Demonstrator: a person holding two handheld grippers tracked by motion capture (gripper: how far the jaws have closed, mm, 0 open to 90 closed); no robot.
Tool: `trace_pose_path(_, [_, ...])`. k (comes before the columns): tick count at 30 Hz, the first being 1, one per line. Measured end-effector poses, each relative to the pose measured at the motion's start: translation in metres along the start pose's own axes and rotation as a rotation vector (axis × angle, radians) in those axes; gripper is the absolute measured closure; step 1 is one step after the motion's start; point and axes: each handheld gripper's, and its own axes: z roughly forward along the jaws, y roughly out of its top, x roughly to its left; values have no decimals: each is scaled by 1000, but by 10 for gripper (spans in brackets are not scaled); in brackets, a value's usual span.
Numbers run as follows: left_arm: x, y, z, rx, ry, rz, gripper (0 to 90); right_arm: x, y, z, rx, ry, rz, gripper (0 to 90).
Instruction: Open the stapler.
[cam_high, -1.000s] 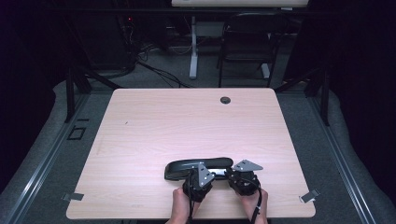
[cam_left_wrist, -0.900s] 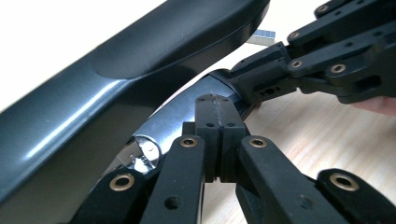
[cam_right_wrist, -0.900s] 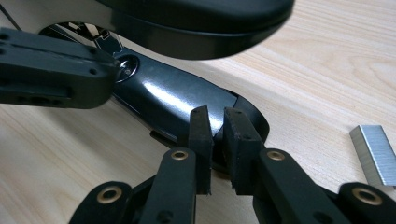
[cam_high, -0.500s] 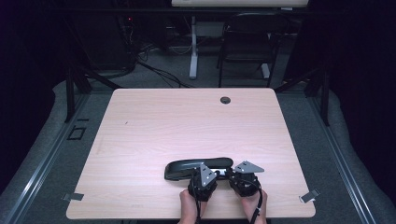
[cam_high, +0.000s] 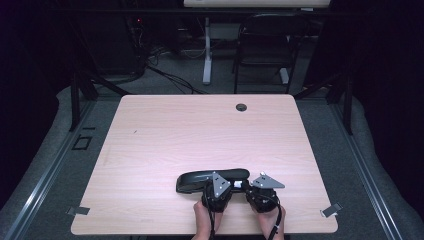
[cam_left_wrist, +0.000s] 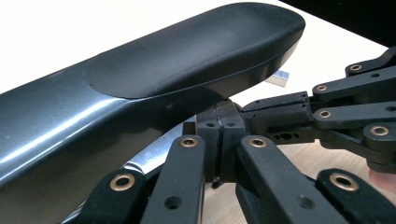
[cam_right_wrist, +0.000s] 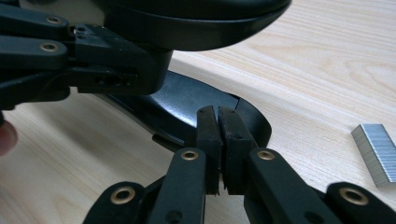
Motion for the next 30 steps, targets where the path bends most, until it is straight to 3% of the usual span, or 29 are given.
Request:
trace_pose_path(3, [-1,0,3,-6,-3,3,900,-1,0,0,-8,13,9,898])
trace_pose_path(4, [-3,0,4,-11,18,10,900,-1,0,0,-3,13,7,900])
trace_pose_path(9, [-6,0,7,-31,-12,5,900,0,-1,0,-6,9,10,900])
trace_pose_path(11, [-5,1,8,-26,-18,0,900,0,0,0,-3,11,8,900])
trace_pose_path(12, [-6,1,8,-21,0,-1,900,0,0,0,-1,12,7,900])
trace_pose_path(13, [-4,1,9,-20,-26,-3,900,-1,0,0,1,14,8,900])
trace_pose_path(21, [-3,3,11,-4,-48,-8,900,0,-1,0,-7,10,10,900])
trace_pose_path(30, [-5,3,14,-19,-37,-6,900,-1,-2,0,-18,16,17,900])
